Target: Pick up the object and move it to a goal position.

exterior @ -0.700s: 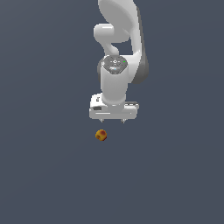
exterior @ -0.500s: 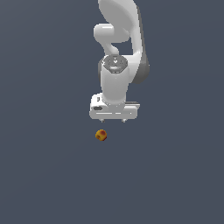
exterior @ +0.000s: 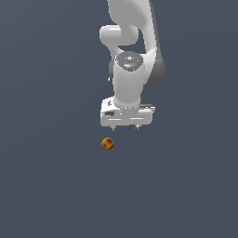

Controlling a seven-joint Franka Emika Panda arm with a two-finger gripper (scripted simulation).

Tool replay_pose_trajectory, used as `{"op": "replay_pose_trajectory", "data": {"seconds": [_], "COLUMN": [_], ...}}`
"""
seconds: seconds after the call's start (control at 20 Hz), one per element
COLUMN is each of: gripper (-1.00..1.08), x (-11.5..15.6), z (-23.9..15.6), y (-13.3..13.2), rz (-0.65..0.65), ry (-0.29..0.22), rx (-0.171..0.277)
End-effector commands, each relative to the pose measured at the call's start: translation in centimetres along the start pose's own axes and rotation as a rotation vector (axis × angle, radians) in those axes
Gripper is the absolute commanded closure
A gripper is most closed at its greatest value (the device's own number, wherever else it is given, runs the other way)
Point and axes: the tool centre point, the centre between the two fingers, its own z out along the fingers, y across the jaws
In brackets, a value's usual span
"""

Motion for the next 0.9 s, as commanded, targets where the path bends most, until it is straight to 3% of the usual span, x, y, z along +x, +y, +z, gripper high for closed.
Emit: {"op": "replay_pose_trajectory", "data": {"seconds": [0.0, 0.45, 0.85], "gripper": [-0.92, -0.92, -0.92], "x": [0.0, 0.0, 0.0], "z": [0.1, 0.8, 2.3], "y": [0.1, 0.8, 2.2], "rz": [-0.002, -0.075, -0.219], "ry": [-0.001, -0.003, -0.009], "rx": [0.000, -0.003, -0.007]}}
